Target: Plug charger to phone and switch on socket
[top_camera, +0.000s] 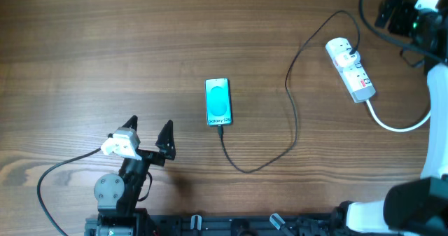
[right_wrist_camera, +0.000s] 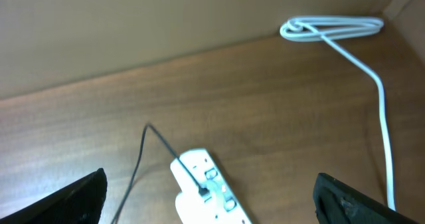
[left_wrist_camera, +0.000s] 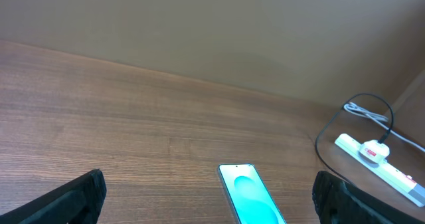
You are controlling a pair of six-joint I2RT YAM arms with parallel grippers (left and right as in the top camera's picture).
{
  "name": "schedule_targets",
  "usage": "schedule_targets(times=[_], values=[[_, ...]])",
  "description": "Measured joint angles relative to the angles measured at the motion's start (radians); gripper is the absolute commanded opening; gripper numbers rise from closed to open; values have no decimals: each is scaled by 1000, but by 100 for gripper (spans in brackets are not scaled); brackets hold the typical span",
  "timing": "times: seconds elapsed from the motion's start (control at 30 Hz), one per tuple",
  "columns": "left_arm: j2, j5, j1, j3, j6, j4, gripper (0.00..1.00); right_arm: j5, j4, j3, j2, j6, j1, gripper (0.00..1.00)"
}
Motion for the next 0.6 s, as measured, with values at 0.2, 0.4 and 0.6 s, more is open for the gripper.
schedule_targets(times=[0.2,0.4,0.6], values=[[-1,0,0,0,0,0,100,0,1,-335,-161,0,0,100],[-2,0,0,0,0,0,100,0,-10,-684,-313,0,0,100],[-2,0,0,0,0,0,100,0,-6,-704,-367,0,0,100]])
